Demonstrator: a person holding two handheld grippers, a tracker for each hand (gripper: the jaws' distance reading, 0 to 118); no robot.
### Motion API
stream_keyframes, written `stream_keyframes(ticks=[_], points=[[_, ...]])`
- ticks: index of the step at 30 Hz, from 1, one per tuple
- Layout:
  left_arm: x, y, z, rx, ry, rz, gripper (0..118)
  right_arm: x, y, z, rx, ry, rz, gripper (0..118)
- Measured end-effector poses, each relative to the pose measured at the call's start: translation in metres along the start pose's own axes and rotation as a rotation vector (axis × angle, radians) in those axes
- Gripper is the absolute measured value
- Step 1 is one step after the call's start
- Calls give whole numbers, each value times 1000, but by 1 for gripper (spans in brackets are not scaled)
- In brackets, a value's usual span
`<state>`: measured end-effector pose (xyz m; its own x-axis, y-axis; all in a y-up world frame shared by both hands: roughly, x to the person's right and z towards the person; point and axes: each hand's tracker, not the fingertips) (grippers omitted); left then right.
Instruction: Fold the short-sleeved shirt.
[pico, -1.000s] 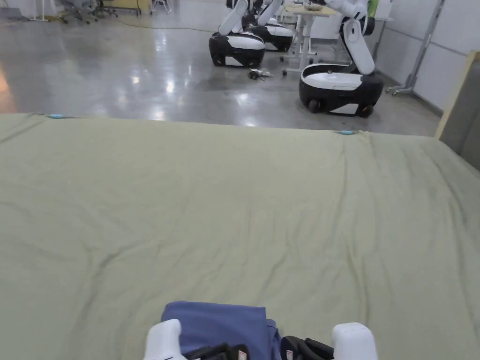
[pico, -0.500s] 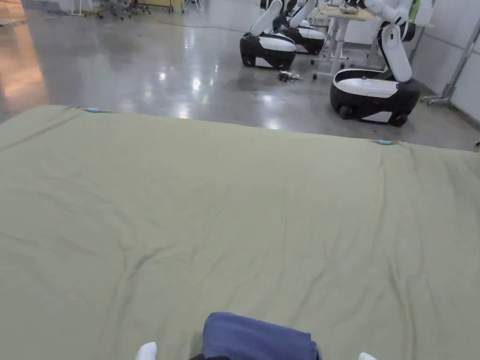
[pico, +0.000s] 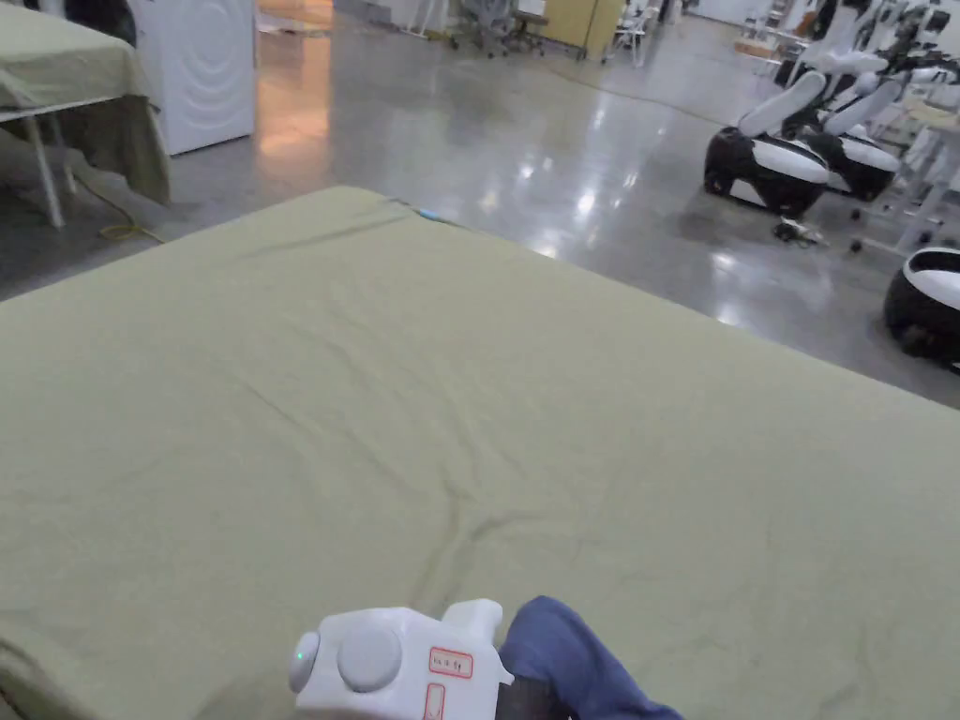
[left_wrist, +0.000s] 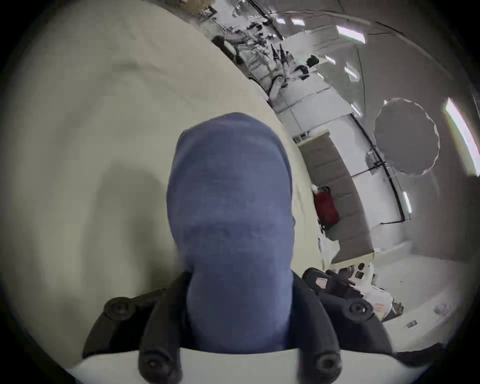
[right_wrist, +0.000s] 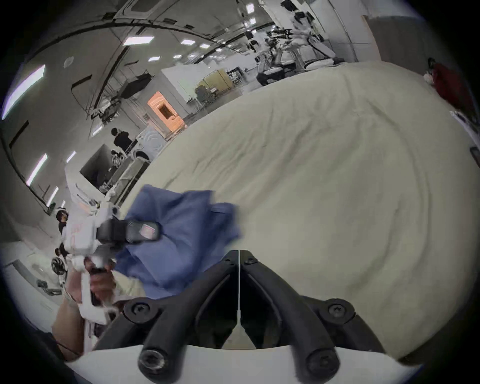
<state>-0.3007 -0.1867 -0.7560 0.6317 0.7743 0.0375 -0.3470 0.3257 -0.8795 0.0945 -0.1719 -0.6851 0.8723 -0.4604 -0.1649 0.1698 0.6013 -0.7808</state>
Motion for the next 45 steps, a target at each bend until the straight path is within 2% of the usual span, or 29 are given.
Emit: stream_keyframes(ticks=[7, 9, 11, 13, 15, 16, 17, 18, 19, 21, 23, 26, 28, 29, 30, 31, 32, 33, 34, 36, 38, 40, 42, 45], points=[[-111, 81, 164, 97, 271, 20, 25, -16, -8, 2, -11, -7, 30, 4], [-137, 94, 207, 115, 397, -41, 25, -22, -11, 1, -15, -10, 42, 4], [-175, 105, 238, 148, 494, 37, 25, -33, -12, 3, -18, -9, 46, 4], [-202, 100, 255, 170, 470, 185, 26, -40, -14, 2, -23, -4, 52, 4], [-205, 92, 262, 192, 357, 190, 27, -37, -13, 4, -22, 0, 63, 4], [-204, 88, 261, 202, 372, 141, 40, -39, -13, 5, -20, 5, 67, 4], [-199, 85, 261, 210, 406, 116, 68, -41, -13, 6, -16, 12, 70, 4], [-195, 82, 263, 224, 452, 115, 108, -46, -12, 8, -15, 16, 71, 4], [-192, 81, 268, 240, 456, 105, 118, -49, -11, 10, -13, 19, 72, 4], [-180, 73, 284, 336, 501, 101, 117, -52, -10, 16, -4, 27, 84, 4], [-159, 69, 297, 361, 613, 64, 117, -51, -11, 24, 15, 42, 92, 4], [-99, 56, 301, 441, 716, -94, 117, -54, -12, 38, 43, 54, 99, 4], [-45, 44, 293, 523, 735, -215, 112, -56, -12, 51, 104, 41, 93, 4], [-14, 36, 284, 589, 762, -284, 104, -56, -11, 58, 144, 26, 92, 4], [13, 29, 276, 649, 766, -353, 81, -48, -8, 64, 186, 0, 97, 4], [50, 16, 260, 716, 757, -468, 52, -45, -1, 74, 252, -64, 113, 4], [70, 12, 250, 744, 745, -553, 9, -47, 9, 83, 303, -132, 127, 4], [94, 1, 237, 776, 781, -573, 0, -48, 22, 93, 365, -180, 143, 4], [130, -7, 224, 843, 740, -651, 0, -51, 44, 109, 433, -190, 174, 4], [186, -22, 207, 872, 622, -664, 0, -59, 79, 133, 517, -193, 227, 4], [229, -30, 183, 912, 578, -714, 0, -70, 112, 159, 625, -220, 300, 4], [260, -37, 156, 947, 548, -796, 0, -83, 134, 179, 769, -282, 338, 4], [287, -47, 132, 963, 572, -868, 0, -91, 148, 195, 806, -287, 374, 5], [315, -61, 113, 913, 600, -902, 0, -97, 150, 210, 778, -345, 328, 5]])
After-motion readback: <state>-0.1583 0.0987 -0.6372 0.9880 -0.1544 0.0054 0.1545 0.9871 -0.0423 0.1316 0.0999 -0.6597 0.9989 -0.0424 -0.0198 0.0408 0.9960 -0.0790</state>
